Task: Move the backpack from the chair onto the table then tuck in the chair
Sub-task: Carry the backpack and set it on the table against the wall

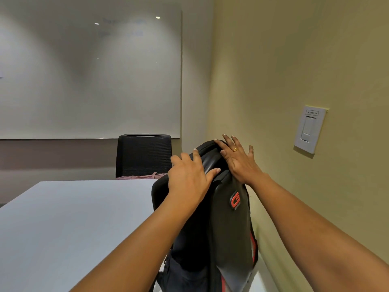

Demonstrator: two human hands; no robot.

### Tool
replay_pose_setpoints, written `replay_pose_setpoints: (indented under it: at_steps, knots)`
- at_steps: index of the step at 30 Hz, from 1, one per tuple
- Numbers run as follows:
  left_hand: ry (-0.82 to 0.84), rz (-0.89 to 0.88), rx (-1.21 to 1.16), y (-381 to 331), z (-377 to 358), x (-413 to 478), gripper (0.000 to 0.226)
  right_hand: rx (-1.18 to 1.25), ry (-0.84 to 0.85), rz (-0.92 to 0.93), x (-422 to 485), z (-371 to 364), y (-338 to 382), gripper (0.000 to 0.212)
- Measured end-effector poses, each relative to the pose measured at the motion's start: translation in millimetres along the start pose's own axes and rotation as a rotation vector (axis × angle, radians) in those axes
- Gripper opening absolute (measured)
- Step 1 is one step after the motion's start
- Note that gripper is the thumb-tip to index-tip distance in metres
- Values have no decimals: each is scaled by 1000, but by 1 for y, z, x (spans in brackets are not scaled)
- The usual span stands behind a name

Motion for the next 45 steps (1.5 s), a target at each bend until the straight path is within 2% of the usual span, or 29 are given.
replay_pose_setpoints:
  at_steps: [2,4,8,11,14,18,22,25,29,35,41,45]
  knots:
    - [17,-12,44,-6,1,1,80,-44,28,-65,-3,-1,-5,55]
    - [18,-48,72,-8,3,6,76,7,-28,-155,-12,0,-4,49]
    - [91,-155,95,-9,3,32,65,212,-355,-240,-34,6,31,43]
    - [332,-168,49,-6,-11,55,55,286,-406,-331,-44,-2,67,54]
    - [560,-223,-100,-12,-21,72,55,355,-417,-435,-49,-8,98,62]
    - [730,-278,-284,-29,-28,79,59,272,-308,-504,-43,-13,120,83]
    - [747,-266,-359,-38,-30,82,56,227,-208,-529,-41,-14,122,113]
    - [744,-281,-381,-46,-32,84,54,193,-165,-518,-42,-16,120,122]
    - [737,-283,-376,-55,-36,87,51,249,-149,-458,-41,-11,111,117]
    - [815,-277,-395,-72,-36,81,52,287,-55,-345,-55,7,79,103]
    - [751,-172,-359,-96,-37,70,51,328,24,-263,-91,37,38,98]
    - [628,-59,-373,-116,-32,56,51,251,33,-225,-112,66,11,90]
Point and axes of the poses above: each hand's wrist, its own x-axis towards the middle knuckle, its own z-axis out of the back of the hand, y = z × x, the point moved 6 cm from there along x, towards the middle knuckle, and after that the axes turned 14 degrees about z, right-handed, at the moved point
